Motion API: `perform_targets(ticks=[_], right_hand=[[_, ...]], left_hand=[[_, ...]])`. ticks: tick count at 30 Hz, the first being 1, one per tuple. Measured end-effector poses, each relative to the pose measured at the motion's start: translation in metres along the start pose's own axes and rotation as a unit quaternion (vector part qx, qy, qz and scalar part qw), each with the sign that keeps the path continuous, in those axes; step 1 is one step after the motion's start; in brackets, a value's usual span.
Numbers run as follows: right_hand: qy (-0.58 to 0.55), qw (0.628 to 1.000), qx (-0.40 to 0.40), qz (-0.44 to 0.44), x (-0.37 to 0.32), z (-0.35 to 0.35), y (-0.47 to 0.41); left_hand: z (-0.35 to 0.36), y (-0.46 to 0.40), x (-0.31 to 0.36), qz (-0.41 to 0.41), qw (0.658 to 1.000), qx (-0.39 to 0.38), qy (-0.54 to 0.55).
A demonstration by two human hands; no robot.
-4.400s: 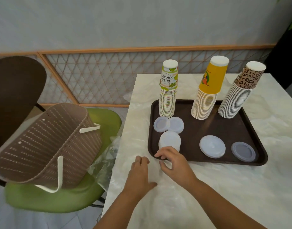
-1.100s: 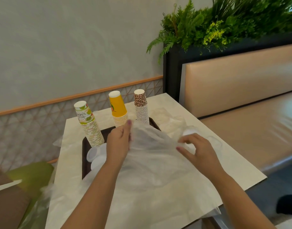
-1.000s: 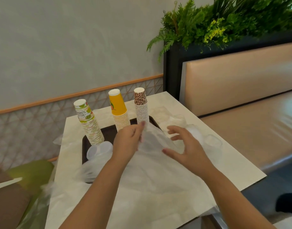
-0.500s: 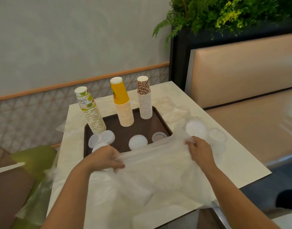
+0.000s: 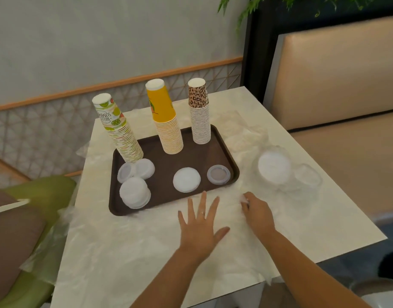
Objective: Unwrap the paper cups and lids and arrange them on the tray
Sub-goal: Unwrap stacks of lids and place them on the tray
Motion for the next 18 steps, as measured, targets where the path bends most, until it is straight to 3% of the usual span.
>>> perform_targets(ticks=[2, 5, 7, 13, 18], right_hand=[[0.005, 0.997, 0.05, -0.057, -0.011, -0.004, 0.006], [0.079, 0.958, 0.17, -0.215, -0.043, -0.013, 0.032], [0.141, 0.945, 0.143, -0.258, -0.053, 0.004, 0.044], [0.266, 0.954, -0.012, -0.139, 0.0, 0.055, 0.034], [0.287, 0.95, -0.042, -0.118, 0.016, 0.058, 0.028]], left_hand=[[0.03, -0.006, 0.0, -0.046, 0.999, -0.002, 0.027], [0.051, -0.013, -0.003, -0.033, 0.995, 0.062, 0.07], [0.053, -0.014, -0.003, -0.008, 0.991, 0.108, 0.077], [0.063, -0.018, -0.016, 0.012, 0.993, 0.114, 0.024], [0.057, -0.014, -0.03, -0.035, 0.991, 0.13, -0.004]])
Point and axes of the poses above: each hand's wrist, its own y-axis away from the middle knuckle, its own z-axis out of the palm, x = y × z, the point moved 6 cm from there along -y, towards the middle knuckle, and after that the axes turned 6 degrees about -x, right-handed, at the moved point
